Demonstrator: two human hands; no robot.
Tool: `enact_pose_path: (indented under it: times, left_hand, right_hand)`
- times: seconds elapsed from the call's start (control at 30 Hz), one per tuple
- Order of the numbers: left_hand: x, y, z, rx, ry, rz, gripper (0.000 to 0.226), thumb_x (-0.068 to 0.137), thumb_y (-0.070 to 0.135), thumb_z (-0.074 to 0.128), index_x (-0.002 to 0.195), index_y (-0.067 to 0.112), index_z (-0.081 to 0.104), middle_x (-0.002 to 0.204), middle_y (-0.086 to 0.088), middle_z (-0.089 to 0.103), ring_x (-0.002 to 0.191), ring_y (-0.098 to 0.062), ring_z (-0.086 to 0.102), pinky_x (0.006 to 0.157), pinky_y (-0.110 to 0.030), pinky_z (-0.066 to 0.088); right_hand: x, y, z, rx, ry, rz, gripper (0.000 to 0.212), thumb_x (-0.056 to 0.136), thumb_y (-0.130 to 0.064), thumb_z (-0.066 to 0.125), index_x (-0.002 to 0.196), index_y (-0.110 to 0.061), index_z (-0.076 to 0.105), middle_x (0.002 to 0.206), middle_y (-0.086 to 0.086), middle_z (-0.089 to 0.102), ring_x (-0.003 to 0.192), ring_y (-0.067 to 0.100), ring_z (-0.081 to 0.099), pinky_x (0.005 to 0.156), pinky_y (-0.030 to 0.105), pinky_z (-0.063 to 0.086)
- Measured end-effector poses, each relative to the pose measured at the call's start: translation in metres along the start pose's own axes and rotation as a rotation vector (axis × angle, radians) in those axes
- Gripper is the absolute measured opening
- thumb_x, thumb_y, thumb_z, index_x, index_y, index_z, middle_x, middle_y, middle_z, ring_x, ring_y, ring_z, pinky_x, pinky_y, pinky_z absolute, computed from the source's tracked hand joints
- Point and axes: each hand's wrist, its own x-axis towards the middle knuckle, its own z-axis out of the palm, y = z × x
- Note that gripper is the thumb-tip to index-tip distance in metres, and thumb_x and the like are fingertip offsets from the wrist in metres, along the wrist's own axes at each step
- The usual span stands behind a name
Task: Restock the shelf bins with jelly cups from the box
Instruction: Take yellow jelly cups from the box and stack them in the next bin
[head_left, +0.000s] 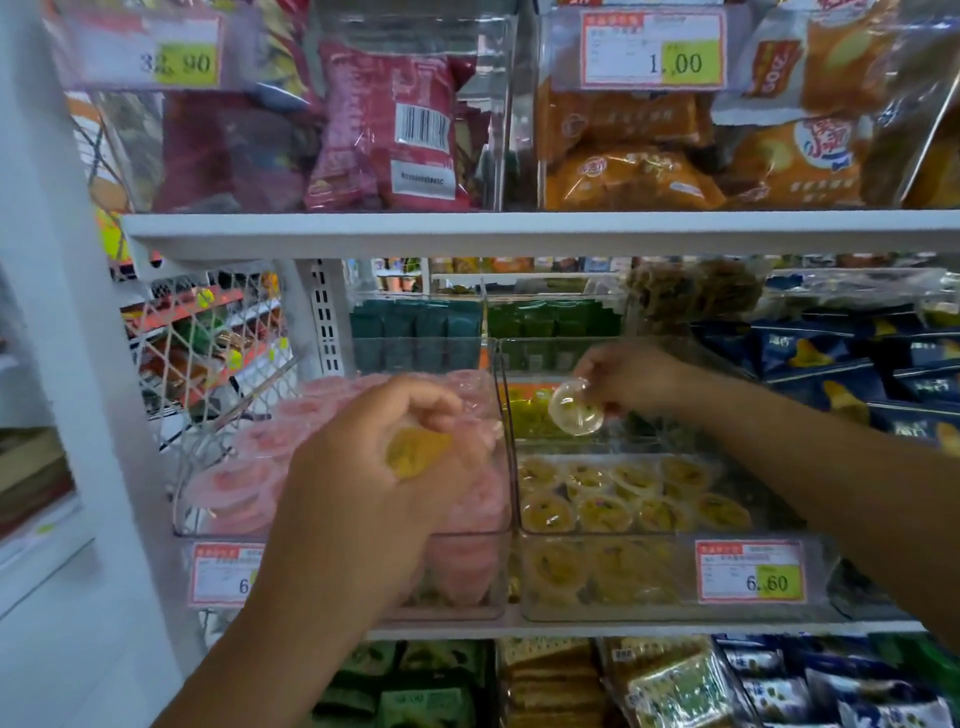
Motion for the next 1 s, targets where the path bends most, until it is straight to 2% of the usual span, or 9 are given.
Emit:
enact_pose_path:
  times: [0.13,0.27,0.33,0.4,0.47,0.57,0.67,0.83,1.0]
  left_hand:
    - [0.007,-0.013,-0.009,0.012,0.003,0.007,0.024,0.072,0.057,0.072,0.081,0.036,0.064,0.095,0.033,0.062,0.088,0.011,0.057,0.065,-0.015,0.037]
    - [0.018,-0.016,-0.009,0.141,-0.03,0.101,0.032,0.066,0.067,0.056,0.086,0.042,0.061,0.103,0.032,0.056,0.095,0.011,0.055,0.07,-0.01,0.037]
    - [0.023,-0.017,-0.009,0.175,-0.03,0.125,0.031,0.067,0.067,0.053,0.086,0.044,0.059,0.105,0.032,0.054,0.096,0.012,0.054,0.071,-0.004,0.038]
    - [0.026,-0.018,-0.007,0.191,-0.033,0.144,0.032,0.067,0.068,0.056,0.09,0.046,0.057,0.104,0.03,0.055,0.096,0.014,0.052,0.073,-0.001,0.036]
    - [0.028,-0.016,-0.002,0.176,-0.06,0.146,0.043,0.067,0.073,0.064,0.1,0.048,0.053,0.101,0.03,0.057,0.098,0.014,0.052,0.072,-0.005,0.038]
    - [0.032,-0.011,0.007,0.14,-0.128,0.133,0.068,0.06,0.076,0.06,0.12,0.053,0.04,0.108,0.032,0.054,0.102,0.012,0.053,0.079,-0.007,0.036]
    - [0.038,-0.005,0.02,0.132,-0.153,0.171,0.084,0.059,0.078,0.059,0.132,0.047,0.033,0.111,0.03,0.05,0.104,0.011,0.049,0.078,-0.003,0.034]
    - [0.045,0.009,0.043,0.113,-0.162,0.238,0.099,0.057,0.076,0.059,0.143,0.039,0.026,0.107,0.024,0.039,0.102,0.016,0.039,0.071,-0.002,0.034]
    - [0.046,0.015,0.052,0.107,-0.14,0.326,0.1,0.062,0.076,0.059,0.145,0.036,0.022,0.097,0.02,0.024,0.091,0.023,0.035,0.07,-0.001,0.036]
  right_hand:
    - [0.052,0.014,0.036,-0.109,-0.098,0.144,0.008,0.092,-0.007,0.06,0.099,-0.006,0.065,0.074,0.006,0.063,0.057,0.012,0.062,0.049,0.018,0.052]
    - [0.066,0.019,0.064,-0.12,-0.21,0.151,0.027,0.086,0.004,0.06,0.112,0.005,0.063,0.079,0.021,0.066,0.055,0.016,0.058,0.056,0.025,0.05]
    - [0.058,0.02,0.067,-0.132,-0.253,0.162,0.024,0.09,0.004,0.056,0.113,-0.001,0.063,0.073,0.014,0.063,0.05,0.015,0.059,0.051,0.022,0.051]
    - [0.053,0.019,0.06,-0.105,-0.29,0.158,0.033,0.092,-0.006,0.058,0.125,-0.011,0.06,0.094,0.009,0.067,0.075,0.018,0.068,0.065,0.024,0.054]
    - [0.046,0.017,0.041,-0.212,-0.184,0.037,0.037,0.094,-0.02,0.058,0.131,-0.019,0.056,0.124,0.004,0.061,0.107,0.02,0.062,0.085,0.026,0.048]
    - [0.014,-0.004,0.007,0.145,-0.126,-0.038,0.021,0.097,-0.02,0.056,0.115,-0.014,0.064,0.116,0.007,0.067,0.093,0.018,0.068,0.084,0.028,0.054]
    - [-0.033,-0.028,-0.019,0.478,-0.366,-0.188,0.015,0.091,-0.004,0.058,0.105,-0.005,0.063,0.108,0.017,0.069,0.097,0.025,0.068,0.09,0.035,0.055]
    - [-0.074,-0.041,-0.011,0.575,-0.491,-0.326,0.034,0.084,0.017,0.056,0.113,-0.002,0.054,0.115,0.019,0.06,0.097,0.029,0.06,0.082,0.031,0.052]
    - [-0.087,-0.036,-0.01,0.989,-0.622,-0.225,0.035,0.084,-0.001,0.06,0.118,-0.005,0.052,0.109,0.016,0.061,0.089,0.025,0.064,0.079,0.034,0.059]
